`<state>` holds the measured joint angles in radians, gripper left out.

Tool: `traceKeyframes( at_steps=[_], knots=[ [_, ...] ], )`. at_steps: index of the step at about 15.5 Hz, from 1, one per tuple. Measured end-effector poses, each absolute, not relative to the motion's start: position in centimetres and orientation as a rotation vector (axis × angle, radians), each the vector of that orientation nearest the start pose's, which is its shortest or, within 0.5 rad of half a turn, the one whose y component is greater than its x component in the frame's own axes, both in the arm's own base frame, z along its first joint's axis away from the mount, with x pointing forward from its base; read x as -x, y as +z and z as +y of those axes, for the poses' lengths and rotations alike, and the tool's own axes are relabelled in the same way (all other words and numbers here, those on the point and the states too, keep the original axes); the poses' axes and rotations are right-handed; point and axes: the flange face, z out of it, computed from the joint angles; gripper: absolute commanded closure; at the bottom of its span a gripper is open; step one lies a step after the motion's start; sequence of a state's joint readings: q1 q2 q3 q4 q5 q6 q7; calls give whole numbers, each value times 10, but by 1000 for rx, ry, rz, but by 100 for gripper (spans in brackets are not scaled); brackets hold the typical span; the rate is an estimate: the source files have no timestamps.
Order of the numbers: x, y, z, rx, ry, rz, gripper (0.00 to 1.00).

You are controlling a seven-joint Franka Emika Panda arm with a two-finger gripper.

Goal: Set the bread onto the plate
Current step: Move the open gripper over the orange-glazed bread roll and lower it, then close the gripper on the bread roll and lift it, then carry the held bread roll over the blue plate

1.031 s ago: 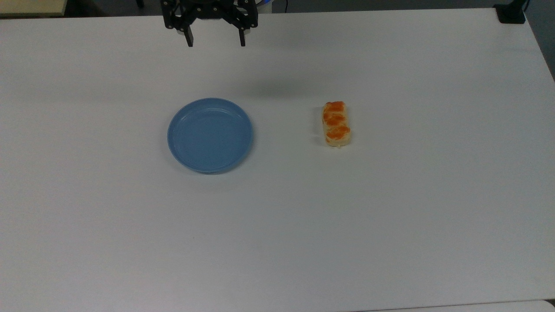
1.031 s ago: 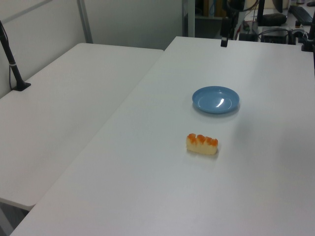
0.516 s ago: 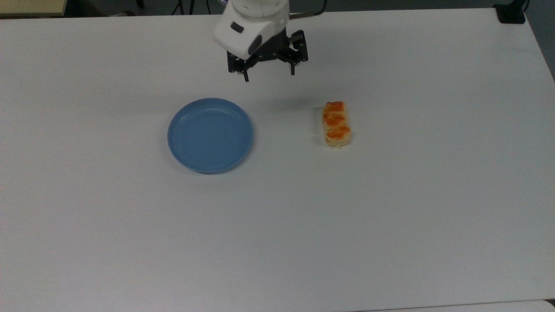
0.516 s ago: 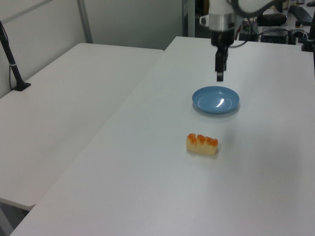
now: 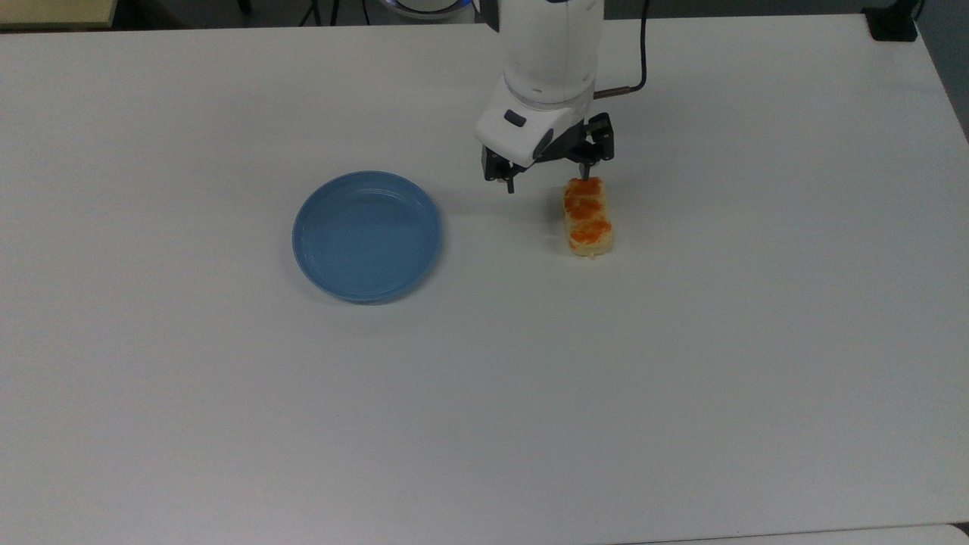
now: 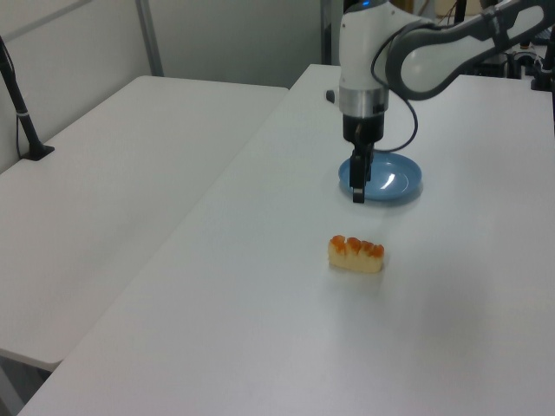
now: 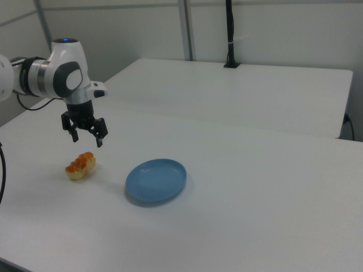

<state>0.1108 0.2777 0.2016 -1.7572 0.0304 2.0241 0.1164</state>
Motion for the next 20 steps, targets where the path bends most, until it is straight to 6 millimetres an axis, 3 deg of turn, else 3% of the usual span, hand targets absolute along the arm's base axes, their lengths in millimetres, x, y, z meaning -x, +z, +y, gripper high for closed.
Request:
traceKeyframes(
  at_steps=[4, 9, 11, 14, 17, 20],
  knots=[
    [-602, 383, 229, 3066, 15, -215, 0],
    [-595, 342, 257, 3161, 45, -190, 2],
    [-594, 325, 260, 3201, 58, -183, 16],
    [-594, 309, 260, 3216, 84, -186, 54],
    [-595, 311, 265, 3208, 65, -177, 59],
    [-604, 329, 259, 3200, 12, -135, 59]
  ],
)
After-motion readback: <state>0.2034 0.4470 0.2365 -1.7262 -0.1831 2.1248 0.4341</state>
